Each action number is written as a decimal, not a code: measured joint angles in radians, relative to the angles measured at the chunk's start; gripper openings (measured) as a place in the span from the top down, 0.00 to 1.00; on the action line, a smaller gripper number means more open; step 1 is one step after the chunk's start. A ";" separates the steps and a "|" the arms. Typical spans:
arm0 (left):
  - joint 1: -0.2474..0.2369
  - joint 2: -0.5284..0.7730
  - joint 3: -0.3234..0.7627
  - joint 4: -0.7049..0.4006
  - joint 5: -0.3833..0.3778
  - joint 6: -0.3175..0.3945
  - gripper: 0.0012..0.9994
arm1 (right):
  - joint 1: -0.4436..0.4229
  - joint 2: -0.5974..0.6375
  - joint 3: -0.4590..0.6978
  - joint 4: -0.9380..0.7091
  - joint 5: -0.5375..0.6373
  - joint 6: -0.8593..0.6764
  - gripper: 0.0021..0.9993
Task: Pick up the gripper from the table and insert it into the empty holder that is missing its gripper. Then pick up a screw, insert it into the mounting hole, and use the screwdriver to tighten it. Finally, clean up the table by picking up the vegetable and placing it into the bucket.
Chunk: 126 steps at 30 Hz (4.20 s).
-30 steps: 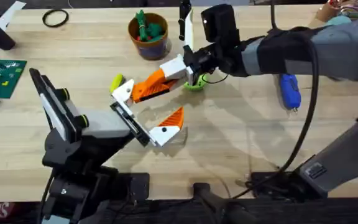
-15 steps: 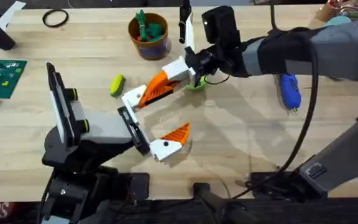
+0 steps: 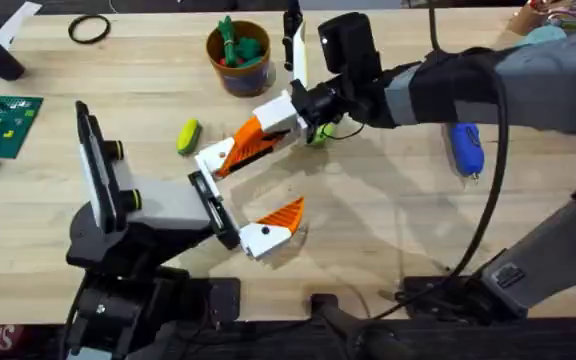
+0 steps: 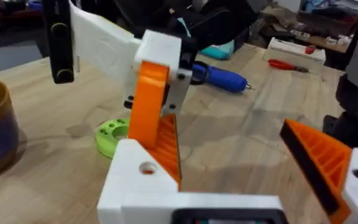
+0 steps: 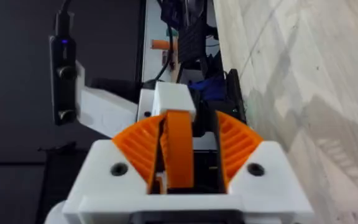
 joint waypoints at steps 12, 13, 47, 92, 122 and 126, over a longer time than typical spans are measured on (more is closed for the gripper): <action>-0.027 0.000 0.001 -0.011 0.101 0.013 0.01 | 0.016 0.001 0.000 0.002 0.022 0.011 0.02; -0.026 0.000 0.001 -0.012 0.108 0.012 0.01 | 0.012 0.001 0.000 0.003 0.015 0.010 0.01; -0.027 0.000 0.001 -0.015 0.146 0.013 0.01 | -0.121 -0.251 -0.029 -0.854 0.016 -0.679 0.00; -0.010 0.000 0.001 -0.011 0.084 0.000 0.01 | -0.003 -0.148 -0.046 -0.480 0.042 -0.424 0.99; -0.021 0.000 0.001 -0.014 0.131 -0.006 0.01 | 0.031 -0.139 -0.046 -0.468 0.080 -0.369 0.18; -0.021 0.000 0.001 -0.015 0.136 -0.006 0.01 | -0.008 -0.139 -0.046 -0.467 0.045 -0.366 0.03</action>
